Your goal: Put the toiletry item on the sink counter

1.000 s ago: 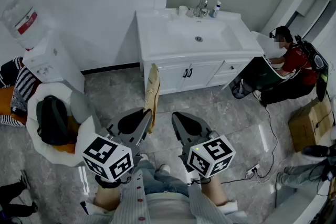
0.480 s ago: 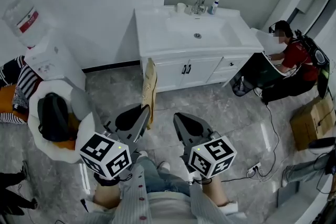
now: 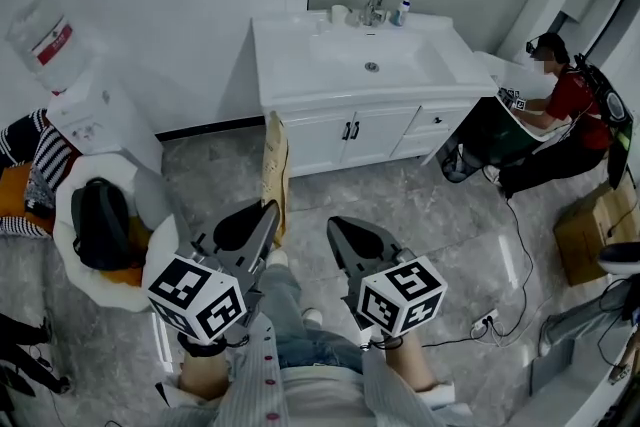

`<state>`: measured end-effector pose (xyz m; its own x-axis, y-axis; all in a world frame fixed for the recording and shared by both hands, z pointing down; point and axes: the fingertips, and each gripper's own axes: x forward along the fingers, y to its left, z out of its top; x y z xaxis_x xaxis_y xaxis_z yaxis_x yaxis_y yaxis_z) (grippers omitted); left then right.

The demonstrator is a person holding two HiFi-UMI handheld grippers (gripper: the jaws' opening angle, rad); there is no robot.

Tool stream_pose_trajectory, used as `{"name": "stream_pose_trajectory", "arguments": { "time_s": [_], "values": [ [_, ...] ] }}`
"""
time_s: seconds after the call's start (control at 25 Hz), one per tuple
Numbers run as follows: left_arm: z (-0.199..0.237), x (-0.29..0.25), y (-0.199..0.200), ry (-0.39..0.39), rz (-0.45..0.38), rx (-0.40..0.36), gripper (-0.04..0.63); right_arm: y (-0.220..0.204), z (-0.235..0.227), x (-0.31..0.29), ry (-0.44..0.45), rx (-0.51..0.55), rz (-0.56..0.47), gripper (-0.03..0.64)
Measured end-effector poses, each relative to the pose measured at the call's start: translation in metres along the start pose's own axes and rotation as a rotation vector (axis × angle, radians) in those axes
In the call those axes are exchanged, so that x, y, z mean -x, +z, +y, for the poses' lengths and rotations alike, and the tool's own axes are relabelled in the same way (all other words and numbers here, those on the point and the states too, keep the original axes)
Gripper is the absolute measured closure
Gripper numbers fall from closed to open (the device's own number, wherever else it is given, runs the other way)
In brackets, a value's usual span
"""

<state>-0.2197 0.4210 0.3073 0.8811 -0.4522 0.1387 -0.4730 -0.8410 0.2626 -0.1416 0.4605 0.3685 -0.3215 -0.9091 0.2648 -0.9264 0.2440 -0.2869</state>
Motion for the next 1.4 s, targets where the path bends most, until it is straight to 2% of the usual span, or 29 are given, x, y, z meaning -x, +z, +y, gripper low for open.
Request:
{"name": "stream_pose_trajectory", "arguments": {
  "time_s": [0.32, 0.68, 0.92, 1.4],
  "values": [
    [0.037, -0.035, 0.006, -0.019, 0.012, 0.009, 0.566, 0.008, -0.023, -0.039, -0.016, -0.019, 0.019, 0.607],
    [0.108, -0.109, 0.037, -0.044, 0.052, -0.008, 0.566, 0.041, -0.076, -0.115, -0.059, -0.069, 0.021, 0.607],
    [0.153, -0.151, 0.056, -0.058, 0.046, -0.005, 0.566, 0.067, -0.106, -0.161, -0.078, -0.062, 0.022, 0.607],
    [0.223, -0.187, 0.082, -0.075, 0.031, -0.018, 0.566, 0.101, -0.135, -0.231, -0.110, -0.067, -0.017, 0.607]
  ]
}}
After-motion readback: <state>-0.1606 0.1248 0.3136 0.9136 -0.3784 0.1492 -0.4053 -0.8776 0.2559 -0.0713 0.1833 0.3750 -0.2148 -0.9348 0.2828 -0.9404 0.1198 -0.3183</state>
